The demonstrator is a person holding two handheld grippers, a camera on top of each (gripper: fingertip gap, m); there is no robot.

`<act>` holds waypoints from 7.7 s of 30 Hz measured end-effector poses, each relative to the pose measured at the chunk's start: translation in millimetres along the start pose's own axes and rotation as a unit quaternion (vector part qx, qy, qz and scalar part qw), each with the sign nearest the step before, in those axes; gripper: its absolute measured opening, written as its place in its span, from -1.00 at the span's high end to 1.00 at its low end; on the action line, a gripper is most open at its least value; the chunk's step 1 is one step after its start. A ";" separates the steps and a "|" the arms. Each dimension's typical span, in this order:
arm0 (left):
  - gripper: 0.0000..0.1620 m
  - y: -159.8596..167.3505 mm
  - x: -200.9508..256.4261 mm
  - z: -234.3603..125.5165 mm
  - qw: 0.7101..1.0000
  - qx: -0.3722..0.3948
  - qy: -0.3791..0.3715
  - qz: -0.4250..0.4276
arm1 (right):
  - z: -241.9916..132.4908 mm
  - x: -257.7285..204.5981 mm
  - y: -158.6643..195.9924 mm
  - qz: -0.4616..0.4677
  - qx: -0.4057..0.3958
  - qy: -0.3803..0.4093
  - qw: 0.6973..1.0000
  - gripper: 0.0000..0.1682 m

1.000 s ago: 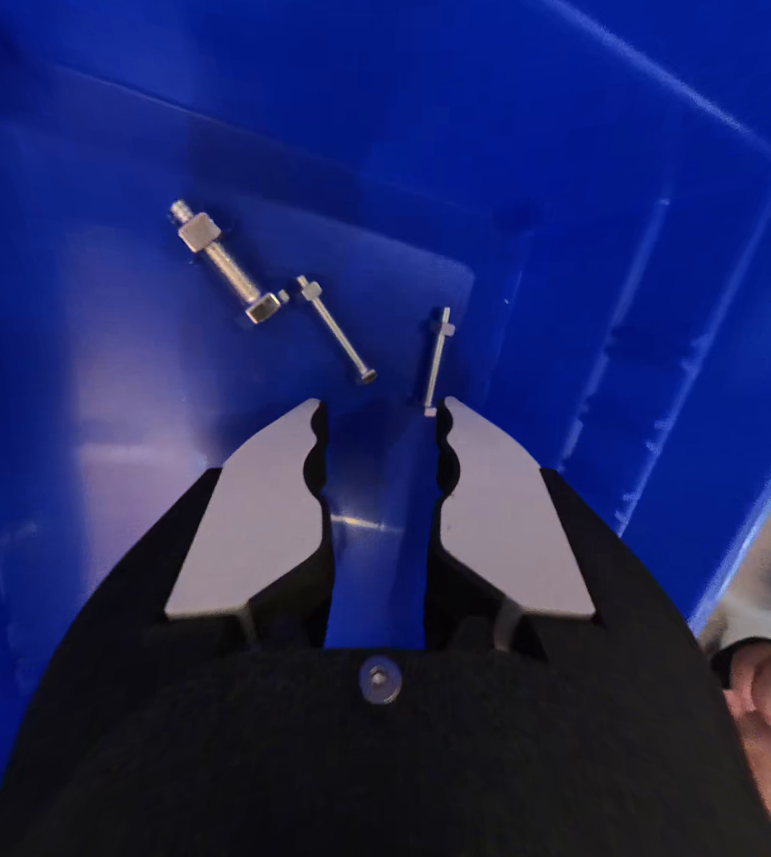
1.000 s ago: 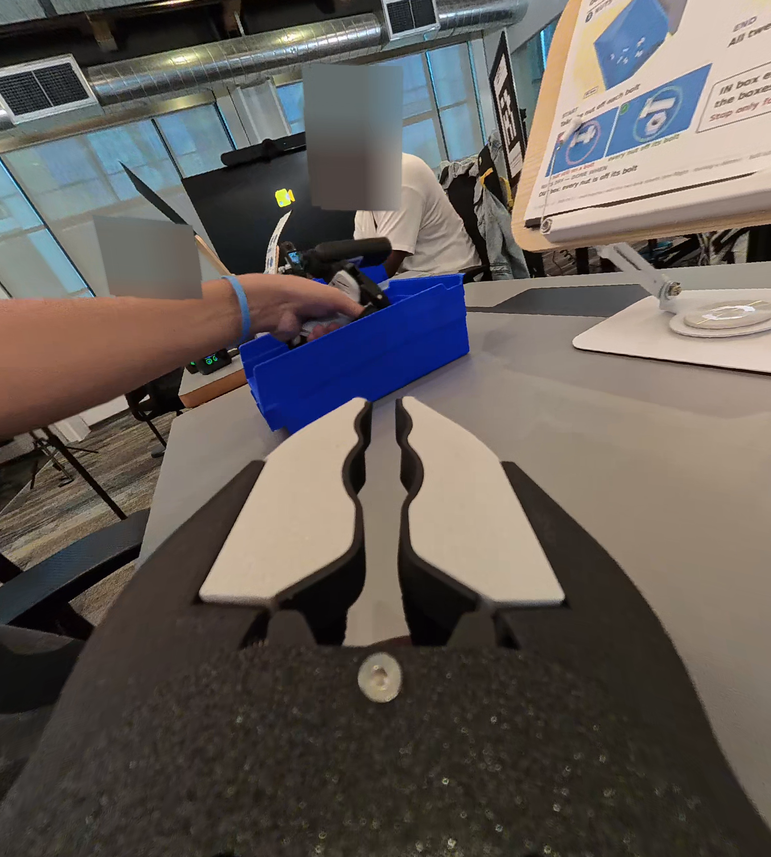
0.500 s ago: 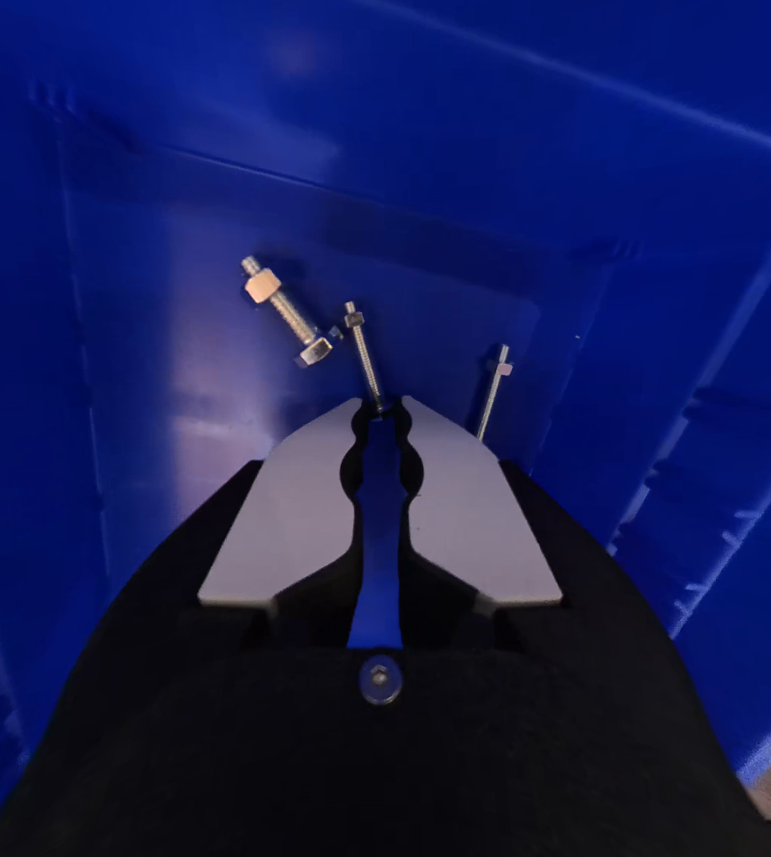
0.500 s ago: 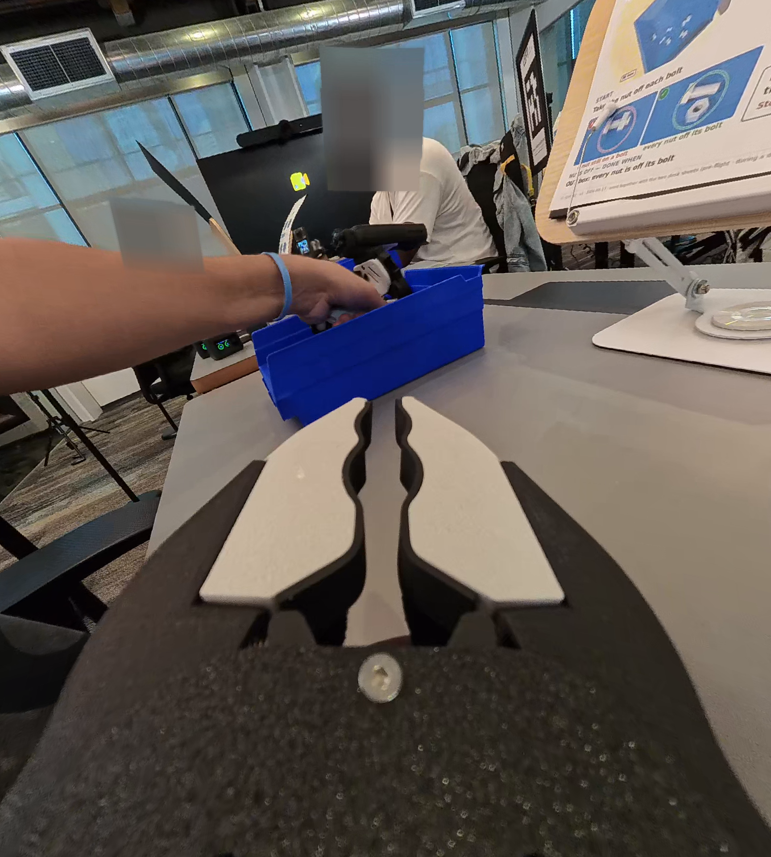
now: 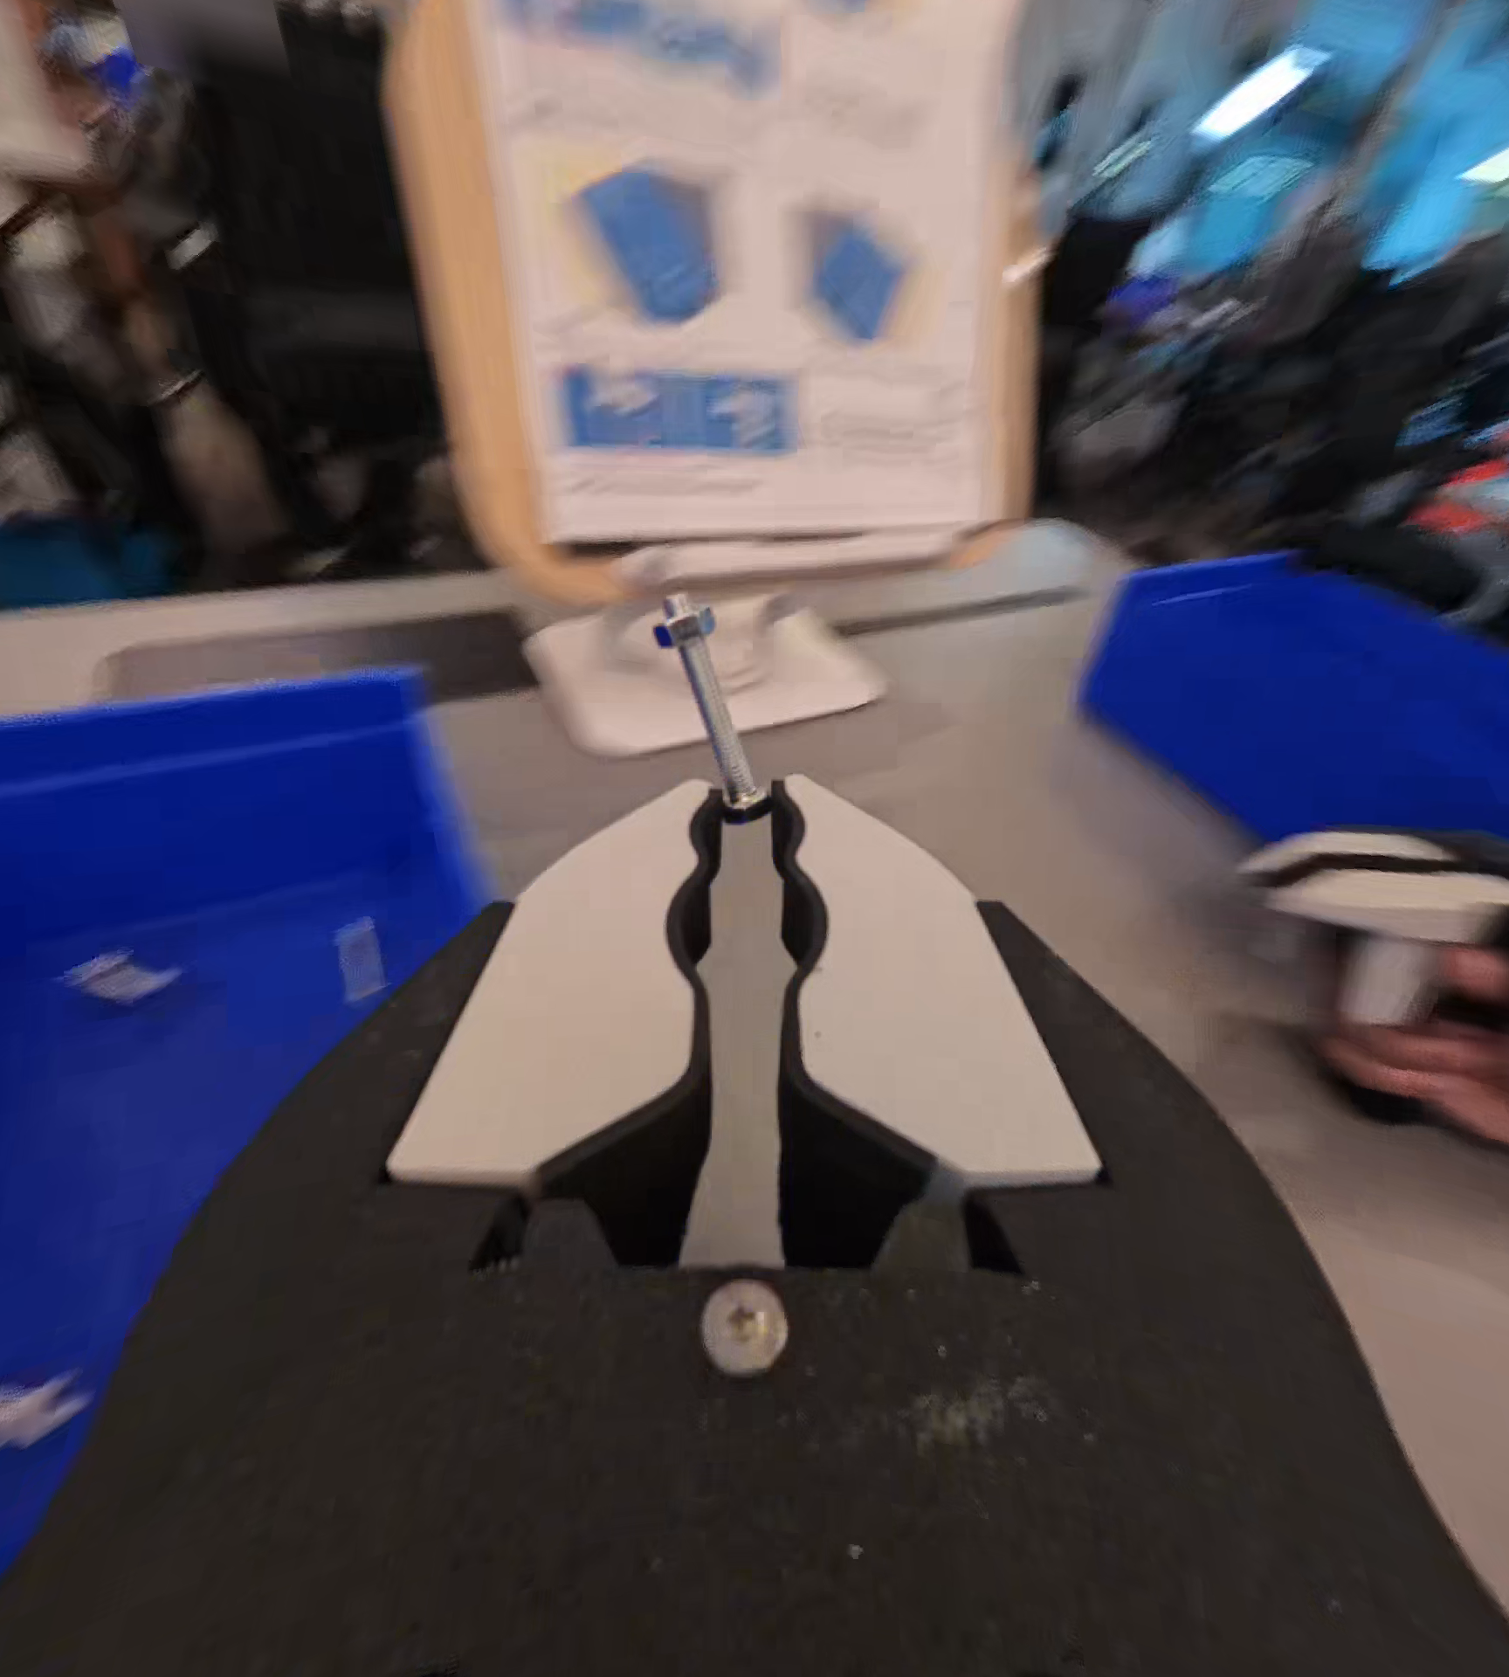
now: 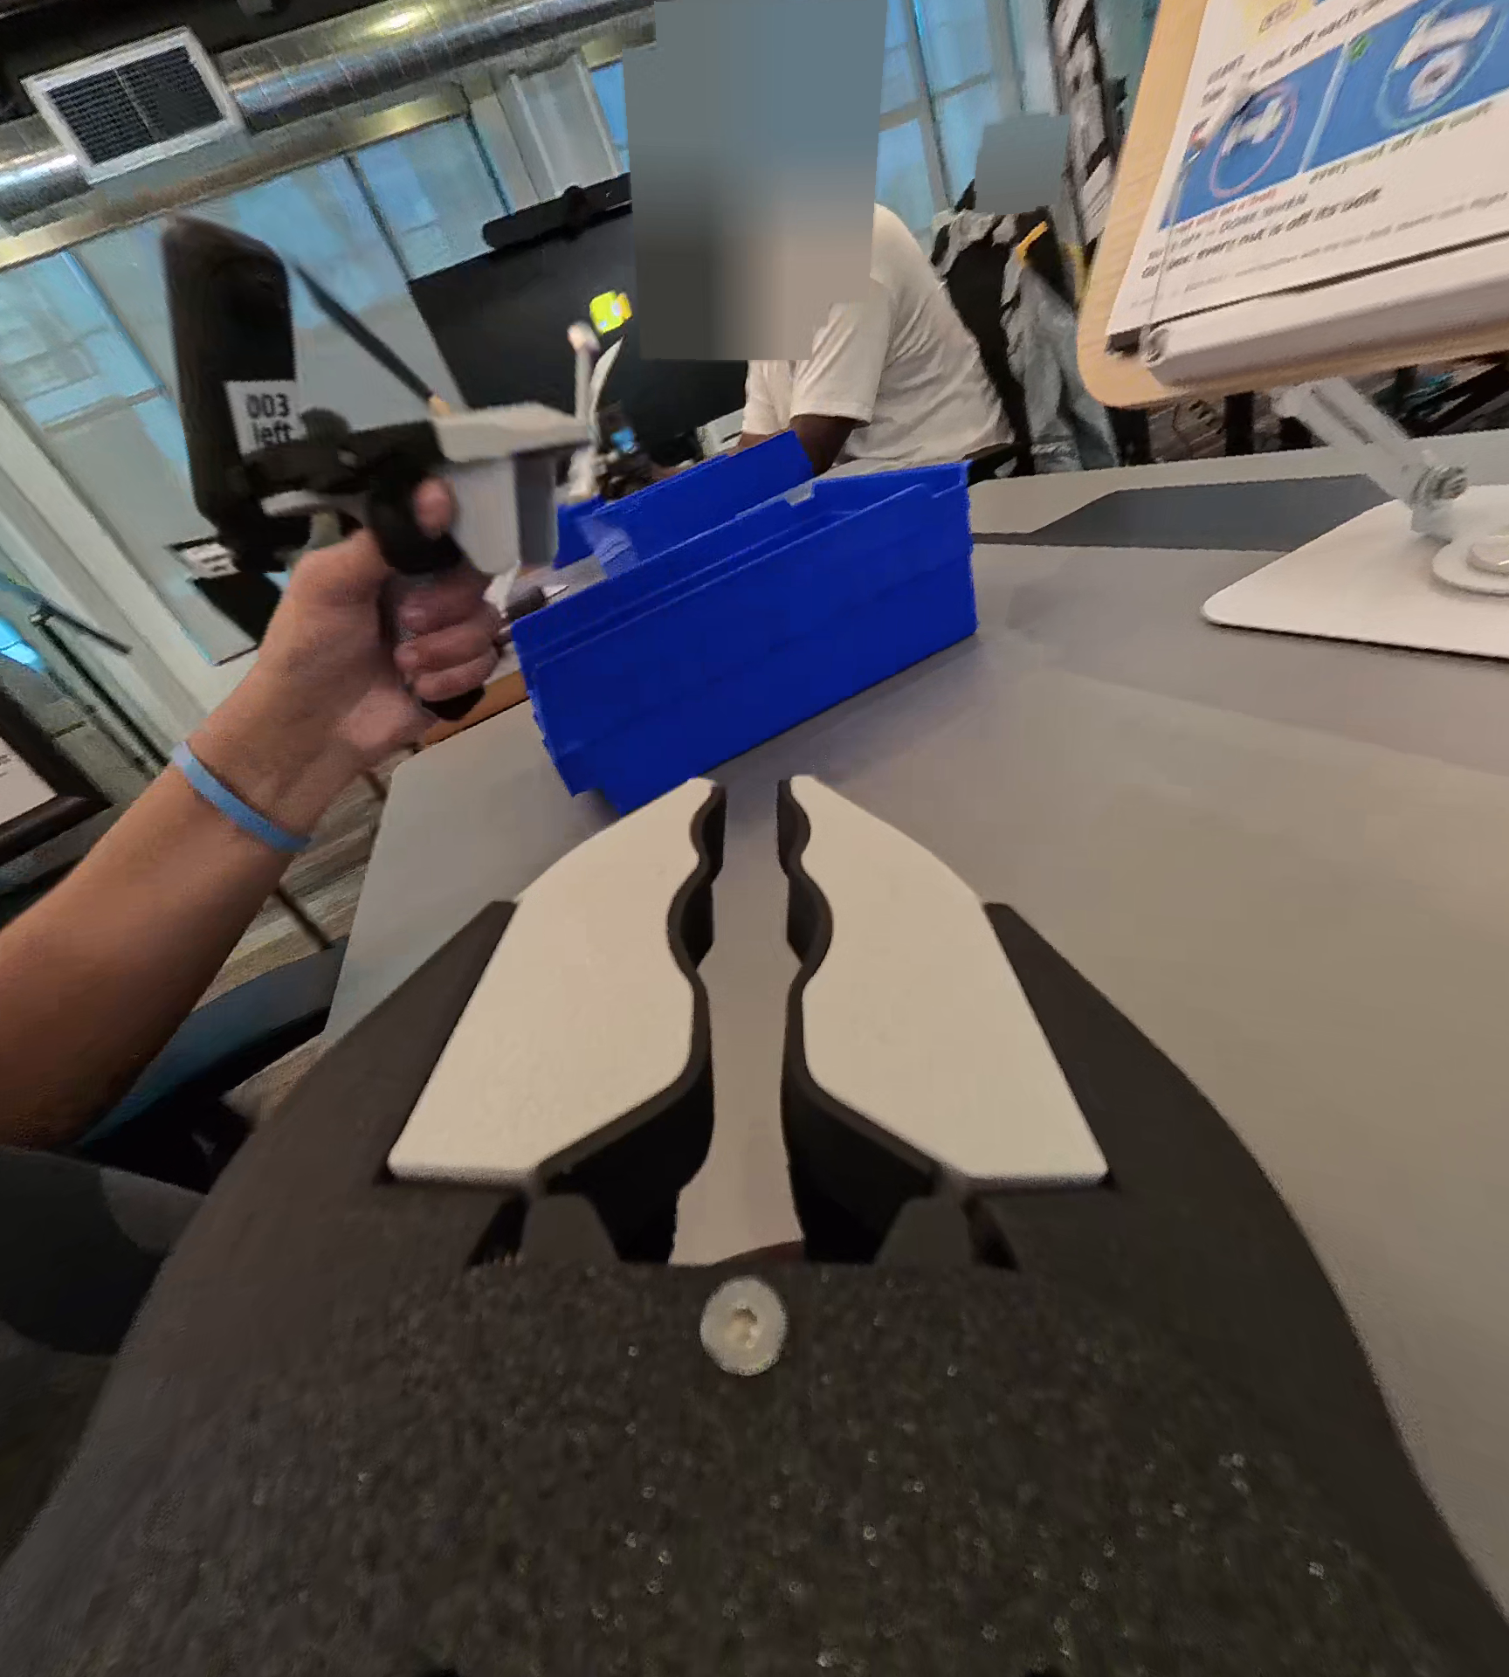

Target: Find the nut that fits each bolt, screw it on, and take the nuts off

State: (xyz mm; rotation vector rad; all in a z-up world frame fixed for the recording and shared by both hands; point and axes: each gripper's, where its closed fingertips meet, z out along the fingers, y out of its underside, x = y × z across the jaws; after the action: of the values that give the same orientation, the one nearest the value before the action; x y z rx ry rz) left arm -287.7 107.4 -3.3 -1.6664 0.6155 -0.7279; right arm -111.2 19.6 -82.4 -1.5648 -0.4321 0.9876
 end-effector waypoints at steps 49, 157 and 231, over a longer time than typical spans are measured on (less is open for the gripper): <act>0.89 80.1 189.5 44.3 0.907 0.010 0.407 -0.108 | 1.2 -5.6 -15.1 0.204 0.012 -0.159 0.966 0.57; 0.88 95.1 161.4 40.3 0.922 -0.041 0.376 -0.088 | -7.7 -10.0 -7.0 0.046 -0.052 -0.099 0.993 0.88; 0.88 102.5 207.2 29.9 0.922 0.008 0.385 0.025 | -11.0 -58.0 -8.5 0.112 -0.053 -0.113 0.986 0.94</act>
State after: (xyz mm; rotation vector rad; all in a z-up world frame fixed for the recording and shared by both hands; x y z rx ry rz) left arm -128.6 -45.2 -78.9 -1.3031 1.1885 -1.3601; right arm -133.8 -28.0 -54.4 -1.6280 -0.4781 1.3432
